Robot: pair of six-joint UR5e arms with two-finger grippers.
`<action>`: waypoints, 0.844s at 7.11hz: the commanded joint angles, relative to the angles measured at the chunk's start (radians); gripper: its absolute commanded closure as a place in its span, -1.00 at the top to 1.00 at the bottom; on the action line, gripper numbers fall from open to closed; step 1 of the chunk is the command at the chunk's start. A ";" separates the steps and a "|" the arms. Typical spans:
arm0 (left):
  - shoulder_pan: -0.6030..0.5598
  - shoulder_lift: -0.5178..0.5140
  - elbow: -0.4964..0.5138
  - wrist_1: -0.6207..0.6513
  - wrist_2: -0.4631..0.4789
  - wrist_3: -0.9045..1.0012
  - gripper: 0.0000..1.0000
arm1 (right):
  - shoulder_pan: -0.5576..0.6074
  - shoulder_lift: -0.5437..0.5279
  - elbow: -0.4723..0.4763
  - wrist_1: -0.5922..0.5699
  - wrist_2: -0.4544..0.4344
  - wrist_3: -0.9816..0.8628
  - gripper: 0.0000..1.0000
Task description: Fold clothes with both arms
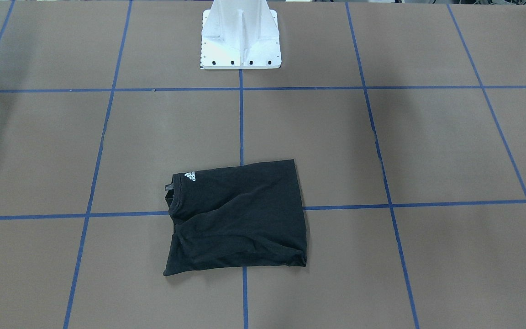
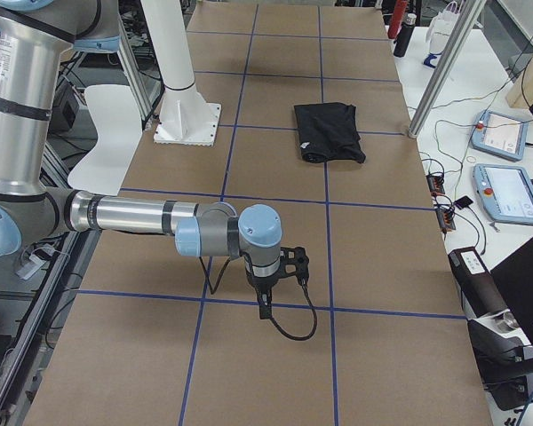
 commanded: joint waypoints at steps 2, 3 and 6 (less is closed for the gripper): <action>-0.103 0.043 -0.008 0.009 0.000 -0.007 1.00 | -0.001 0.006 0.005 0.001 -0.001 0.029 1.00; -0.105 0.049 -0.018 0.002 0.000 -0.006 1.00 | -0.001 0.011 0.005 0.001 -0.003 0.031 1.00; -0.100 0.049 -0.034 -0.003 0.105 -0.003 1.00 | -0.001 0.014 0.005 0.001 -0.003 0.040 1.00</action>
